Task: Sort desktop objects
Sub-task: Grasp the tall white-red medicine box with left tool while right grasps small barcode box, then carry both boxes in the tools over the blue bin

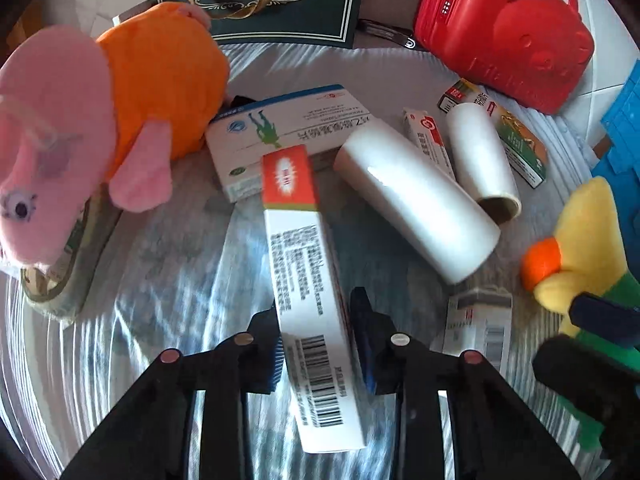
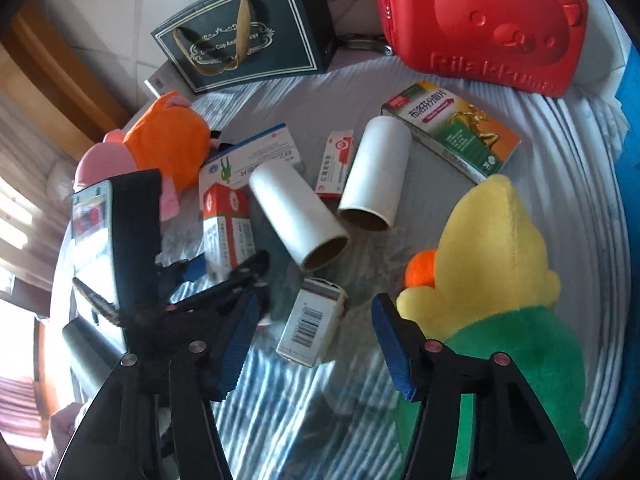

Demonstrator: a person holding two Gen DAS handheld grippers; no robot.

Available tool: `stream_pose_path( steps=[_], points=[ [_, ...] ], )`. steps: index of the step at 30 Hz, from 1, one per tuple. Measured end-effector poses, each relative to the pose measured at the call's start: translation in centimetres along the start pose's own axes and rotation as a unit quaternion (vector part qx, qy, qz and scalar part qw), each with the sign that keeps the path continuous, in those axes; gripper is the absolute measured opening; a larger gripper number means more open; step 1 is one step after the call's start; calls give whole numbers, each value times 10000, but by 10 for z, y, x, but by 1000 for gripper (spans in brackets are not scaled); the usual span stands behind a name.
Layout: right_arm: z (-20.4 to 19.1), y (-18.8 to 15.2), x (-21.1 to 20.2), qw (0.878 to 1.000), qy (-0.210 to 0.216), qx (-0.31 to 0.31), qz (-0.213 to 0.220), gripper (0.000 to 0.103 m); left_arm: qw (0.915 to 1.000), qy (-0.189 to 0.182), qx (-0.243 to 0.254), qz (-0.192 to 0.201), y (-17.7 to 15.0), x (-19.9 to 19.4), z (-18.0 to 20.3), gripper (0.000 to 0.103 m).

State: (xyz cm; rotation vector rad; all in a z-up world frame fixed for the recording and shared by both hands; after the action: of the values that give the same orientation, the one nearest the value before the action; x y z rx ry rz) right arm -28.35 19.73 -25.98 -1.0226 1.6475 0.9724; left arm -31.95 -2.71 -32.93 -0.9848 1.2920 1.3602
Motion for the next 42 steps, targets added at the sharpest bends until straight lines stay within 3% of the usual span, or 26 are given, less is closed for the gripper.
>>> stream_pose_path(
  steps=[2, 11, 12, 13, 16, 23, 29, 35, 42],
  points=[
    [-2, -4, 8, 10000, -30, -13, -91, 54, 10000, 68, 60, 38, -15, -5, -11, 23],
    [-12, -7, 45, 9985, -416, -1, -358, 53, 9998, -111, 40, 153, -30, -14, -31, 23],
    [-12, -7, 50, 9981, -451, -24, -411, 51, 9997, -104, 40, 204, -31, -18, -30, 23],
    [-12, -9, 55, 9977, -481, -40, -481, 38, 9996, -99, 60, 266, -32, -24, -30, 23],
    [-13, -16, 48, 9979, -447, -87, -454, 33, 9989, -40, 71, 455, -37, -46, -28, 23],
    [-27, -44, -44, 9984, -289, -301, 390, 32, 9931, -44, 243, 1146, -58, -130, -14, 23],
    [-43, -80, -136, 9900, -248, -358, 1344, 32, 9814, -200, 598, 1815, -83, -207, 23, 23],
    [-28, -126, -225, 9719, -444, -195, 2304, 32, 9664, -364, 1113, 2287, -113, -262, 83, 23],
    [31, -181, -313, 9450, -898, 284, 3132, 32, 9444, -721, 1763, 2680, -140, -312, 180, 23]
  ],
)
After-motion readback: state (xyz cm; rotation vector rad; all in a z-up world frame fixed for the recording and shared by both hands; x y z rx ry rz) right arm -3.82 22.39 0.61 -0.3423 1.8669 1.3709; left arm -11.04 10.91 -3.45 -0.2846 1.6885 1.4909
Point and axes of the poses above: each gripper's, at about its wrist camera, not at the fingertips, and x roughly the way its jaws point, z to its right, y to its top, the point moved 6 cm from there along x, roughly the way its jaws point, and after that the axes turned 13 degrees about -z, right-handed, at the moved point
